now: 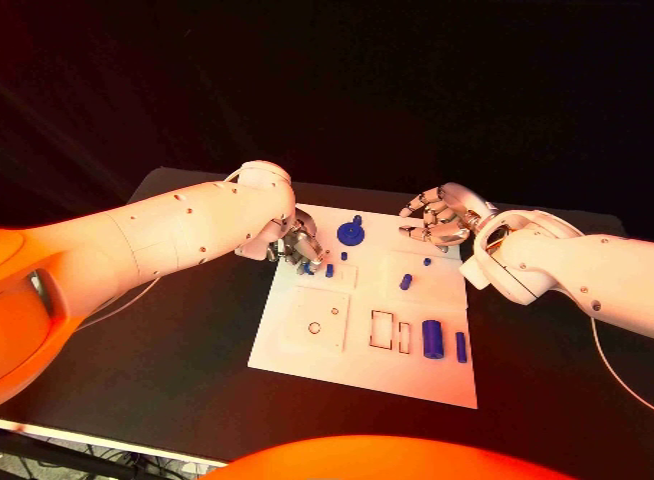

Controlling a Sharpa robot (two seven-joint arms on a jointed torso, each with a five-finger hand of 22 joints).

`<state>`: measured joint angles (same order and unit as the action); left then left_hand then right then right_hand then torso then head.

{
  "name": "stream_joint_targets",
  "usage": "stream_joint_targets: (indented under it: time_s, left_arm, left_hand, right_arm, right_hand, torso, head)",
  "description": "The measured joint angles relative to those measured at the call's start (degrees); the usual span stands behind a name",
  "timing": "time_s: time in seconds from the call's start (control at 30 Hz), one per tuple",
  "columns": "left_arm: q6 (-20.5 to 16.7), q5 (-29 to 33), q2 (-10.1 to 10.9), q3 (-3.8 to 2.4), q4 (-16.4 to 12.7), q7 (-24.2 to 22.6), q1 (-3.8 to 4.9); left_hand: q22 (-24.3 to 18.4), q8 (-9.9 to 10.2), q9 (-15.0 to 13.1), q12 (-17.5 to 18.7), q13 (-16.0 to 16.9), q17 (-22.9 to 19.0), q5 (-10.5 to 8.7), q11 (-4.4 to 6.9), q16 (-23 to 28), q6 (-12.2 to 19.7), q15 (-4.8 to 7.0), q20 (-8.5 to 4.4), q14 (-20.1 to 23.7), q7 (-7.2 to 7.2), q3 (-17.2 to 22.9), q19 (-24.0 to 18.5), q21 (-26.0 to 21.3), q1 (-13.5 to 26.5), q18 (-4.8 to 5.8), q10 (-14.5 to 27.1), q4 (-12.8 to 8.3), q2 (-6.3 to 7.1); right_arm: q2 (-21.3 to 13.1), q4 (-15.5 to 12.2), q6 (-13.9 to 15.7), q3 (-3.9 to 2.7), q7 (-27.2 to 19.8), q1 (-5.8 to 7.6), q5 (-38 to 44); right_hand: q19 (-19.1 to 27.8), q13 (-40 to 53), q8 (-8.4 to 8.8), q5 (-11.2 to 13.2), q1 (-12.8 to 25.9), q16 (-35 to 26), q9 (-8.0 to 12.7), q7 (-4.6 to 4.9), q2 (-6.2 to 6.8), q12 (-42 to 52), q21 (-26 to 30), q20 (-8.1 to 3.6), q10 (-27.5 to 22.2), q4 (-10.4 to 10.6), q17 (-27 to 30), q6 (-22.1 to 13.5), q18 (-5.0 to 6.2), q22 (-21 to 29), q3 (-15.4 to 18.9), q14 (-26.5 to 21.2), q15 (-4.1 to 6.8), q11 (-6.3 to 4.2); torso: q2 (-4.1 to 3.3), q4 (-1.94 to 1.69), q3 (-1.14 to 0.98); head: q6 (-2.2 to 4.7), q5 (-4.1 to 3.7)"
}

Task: Assemble the parts on the task board

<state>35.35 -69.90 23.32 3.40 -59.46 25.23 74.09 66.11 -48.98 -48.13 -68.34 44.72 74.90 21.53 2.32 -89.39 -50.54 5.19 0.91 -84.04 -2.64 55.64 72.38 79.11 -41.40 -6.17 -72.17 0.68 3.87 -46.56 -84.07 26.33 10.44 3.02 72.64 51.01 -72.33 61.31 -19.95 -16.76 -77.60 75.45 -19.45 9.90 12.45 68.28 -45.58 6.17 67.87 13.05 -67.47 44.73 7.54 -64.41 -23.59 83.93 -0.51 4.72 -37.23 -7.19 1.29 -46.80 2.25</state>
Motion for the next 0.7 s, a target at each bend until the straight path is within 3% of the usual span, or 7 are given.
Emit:
stream_joint_targets:
  time_s: [0.7]
  left_arm:
    - [-0.7,0.1,-0.3,0.05,0.3,0.5,-0.10]
  left_hand:
    - [0.0,0.0,0.0,0.0,0.0,0.0,0.00,-0.12,0.0,0.0,0.00,0.00,0.0,0.00,-0.2,0.0,0.0,-0.1,0.00,-0.1,-0.2,0.05]
  right_arm:
    - [0.0,0.0,0.0,0.00,0.0,0.00,0.0]
  right_hand:
    - [0.0,0.0,0.00,0.0,0.0,0.0,0.0,0.00,0.00,0.0,0.0,0.00,0.0,0.0,0.0,0.0,0.00,0.0,0.0,0.0,0.00,0.00]
  torso:
    - [-0.01,0.05,-0.05]
  head:
    - [-0.01,-0.04]
